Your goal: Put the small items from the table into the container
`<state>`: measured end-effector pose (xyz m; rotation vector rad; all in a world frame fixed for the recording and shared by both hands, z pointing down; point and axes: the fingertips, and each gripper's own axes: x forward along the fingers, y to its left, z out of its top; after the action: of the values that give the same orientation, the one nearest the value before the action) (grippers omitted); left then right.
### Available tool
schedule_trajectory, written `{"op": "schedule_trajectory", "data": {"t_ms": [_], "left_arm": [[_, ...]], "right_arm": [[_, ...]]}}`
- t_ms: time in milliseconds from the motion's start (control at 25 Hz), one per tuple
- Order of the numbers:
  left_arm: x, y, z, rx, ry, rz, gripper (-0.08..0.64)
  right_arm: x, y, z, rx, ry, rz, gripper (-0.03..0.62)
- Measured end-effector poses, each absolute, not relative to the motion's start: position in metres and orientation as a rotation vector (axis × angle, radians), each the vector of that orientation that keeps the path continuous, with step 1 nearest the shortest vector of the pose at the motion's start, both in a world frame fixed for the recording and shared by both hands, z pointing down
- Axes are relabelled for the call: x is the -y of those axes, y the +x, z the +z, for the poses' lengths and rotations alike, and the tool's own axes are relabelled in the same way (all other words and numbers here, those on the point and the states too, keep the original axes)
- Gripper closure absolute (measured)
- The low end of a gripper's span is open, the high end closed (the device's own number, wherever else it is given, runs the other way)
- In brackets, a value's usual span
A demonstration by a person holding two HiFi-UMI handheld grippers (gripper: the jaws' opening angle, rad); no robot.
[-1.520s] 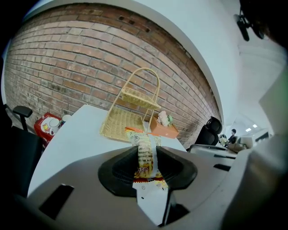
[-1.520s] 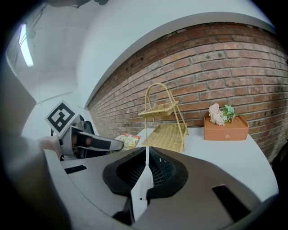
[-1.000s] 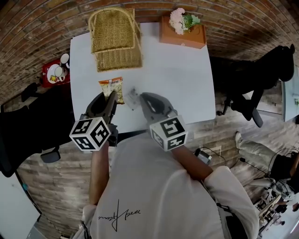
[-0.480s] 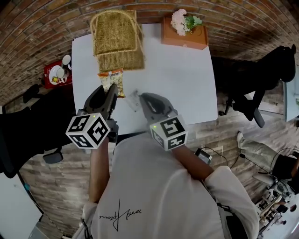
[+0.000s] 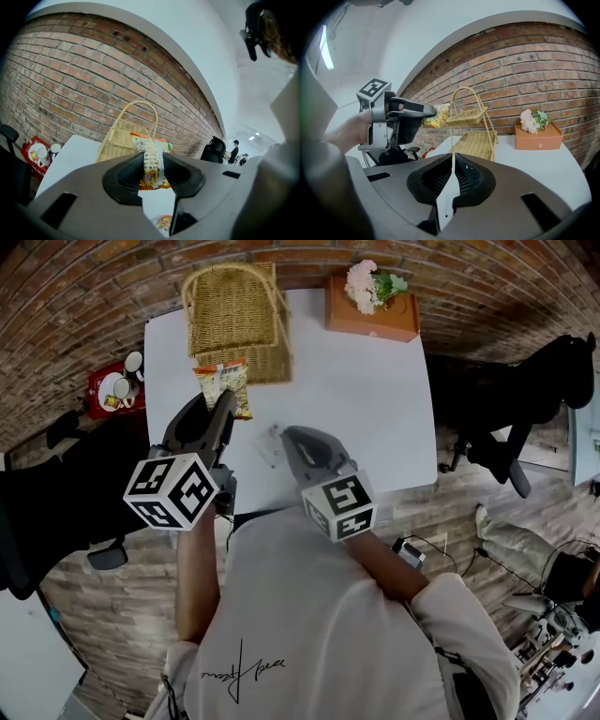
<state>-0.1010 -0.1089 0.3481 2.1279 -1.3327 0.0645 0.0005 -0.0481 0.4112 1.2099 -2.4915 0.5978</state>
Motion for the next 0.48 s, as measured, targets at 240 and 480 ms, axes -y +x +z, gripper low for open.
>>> {"op": "schedule_trajectory", "data": {"t_ms": [240,480], "left_arm": [[0.125,-0.099,0.340,1.339,2.148,0.060,0.430],[0.139,-0.101,0.336,1.344,2.155,0.060,0.430]], "right_arm": [[0.052,0.004,0.411,2.493,1.227,0.590,0.571],[0.055,0.008,0.409,2.487,1.257,0.599,0.571]]}}
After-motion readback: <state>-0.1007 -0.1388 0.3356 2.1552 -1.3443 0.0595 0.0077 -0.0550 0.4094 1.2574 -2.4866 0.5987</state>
